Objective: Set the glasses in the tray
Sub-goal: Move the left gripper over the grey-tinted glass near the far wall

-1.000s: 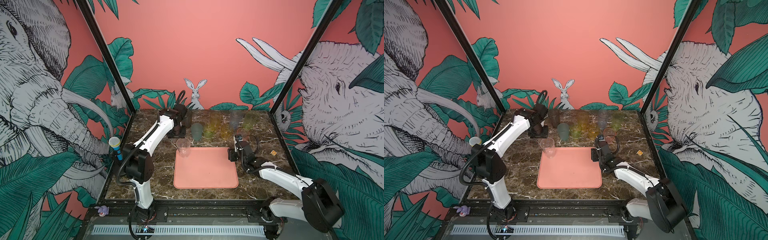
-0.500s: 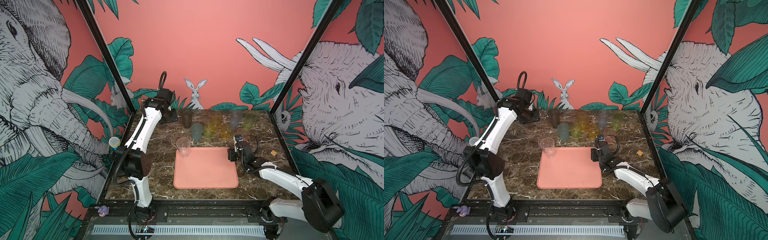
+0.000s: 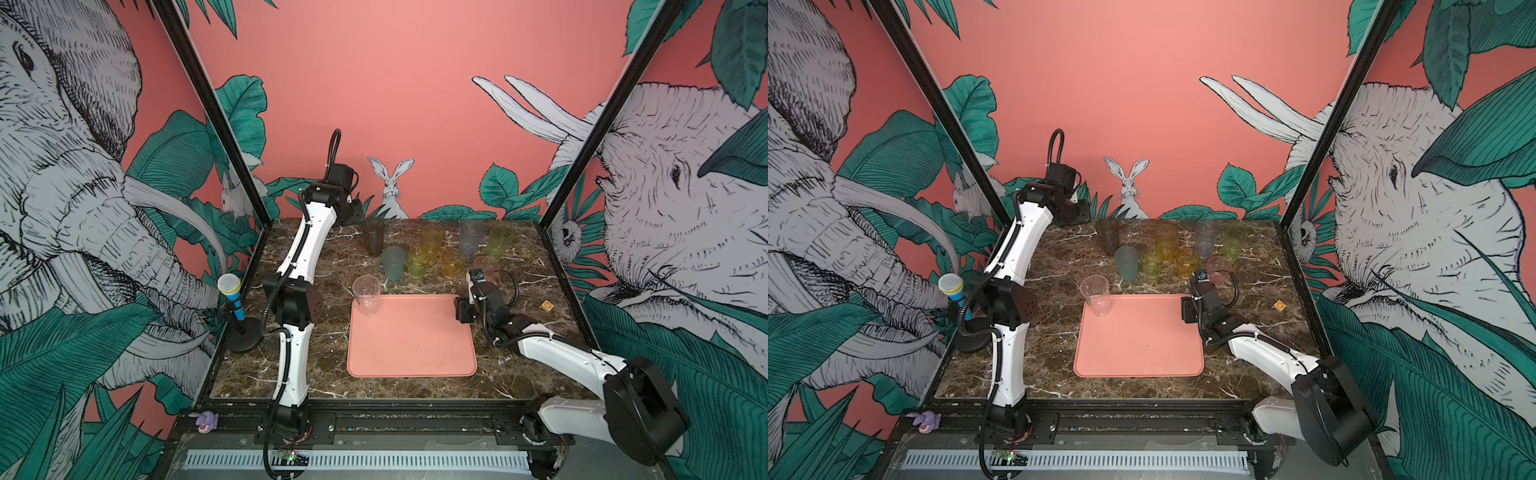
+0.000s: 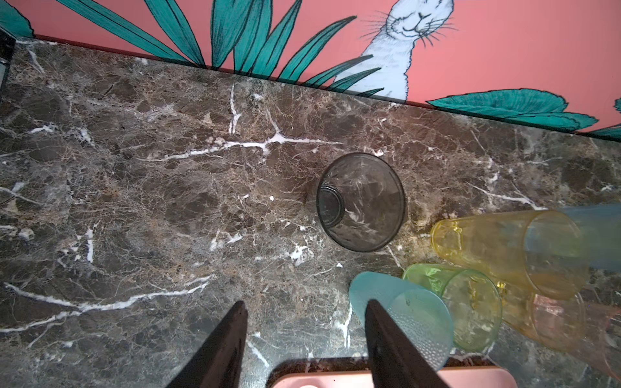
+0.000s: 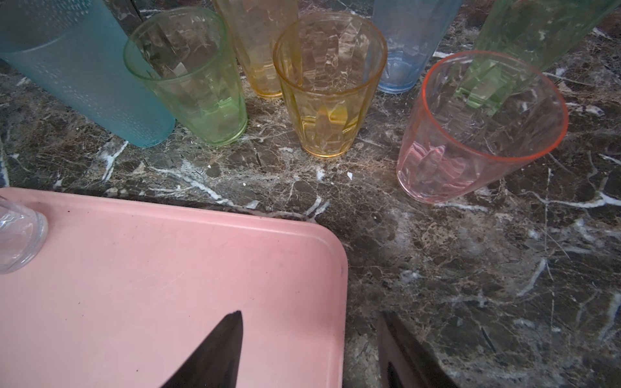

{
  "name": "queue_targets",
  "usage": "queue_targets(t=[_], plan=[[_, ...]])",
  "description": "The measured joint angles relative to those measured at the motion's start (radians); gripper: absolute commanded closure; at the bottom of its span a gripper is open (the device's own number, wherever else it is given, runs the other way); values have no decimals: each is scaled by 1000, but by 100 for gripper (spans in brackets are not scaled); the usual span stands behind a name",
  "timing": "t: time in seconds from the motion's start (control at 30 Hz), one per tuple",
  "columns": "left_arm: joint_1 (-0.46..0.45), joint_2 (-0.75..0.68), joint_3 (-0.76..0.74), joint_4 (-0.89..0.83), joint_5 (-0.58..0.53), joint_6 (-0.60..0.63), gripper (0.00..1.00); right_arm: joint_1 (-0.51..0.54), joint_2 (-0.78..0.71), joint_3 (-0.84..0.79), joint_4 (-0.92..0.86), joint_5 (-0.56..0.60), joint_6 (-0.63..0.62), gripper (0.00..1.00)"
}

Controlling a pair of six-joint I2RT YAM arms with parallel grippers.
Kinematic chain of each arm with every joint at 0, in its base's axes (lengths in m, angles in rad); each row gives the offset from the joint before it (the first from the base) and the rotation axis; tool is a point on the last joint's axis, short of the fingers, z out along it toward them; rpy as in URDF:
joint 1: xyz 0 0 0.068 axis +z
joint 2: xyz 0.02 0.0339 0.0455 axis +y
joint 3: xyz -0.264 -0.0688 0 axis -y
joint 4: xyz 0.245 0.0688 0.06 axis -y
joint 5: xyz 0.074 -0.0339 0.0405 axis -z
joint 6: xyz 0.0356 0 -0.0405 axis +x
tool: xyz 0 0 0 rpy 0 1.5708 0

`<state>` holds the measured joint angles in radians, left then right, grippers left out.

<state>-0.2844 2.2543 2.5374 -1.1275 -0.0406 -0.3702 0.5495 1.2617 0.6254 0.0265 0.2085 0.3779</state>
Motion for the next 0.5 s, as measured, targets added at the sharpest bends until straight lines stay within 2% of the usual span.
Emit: queue_targets(t=[0.5], plan=[[0,117,0,127,-2,0,43,0,12,0,-1,-3,1,35]])
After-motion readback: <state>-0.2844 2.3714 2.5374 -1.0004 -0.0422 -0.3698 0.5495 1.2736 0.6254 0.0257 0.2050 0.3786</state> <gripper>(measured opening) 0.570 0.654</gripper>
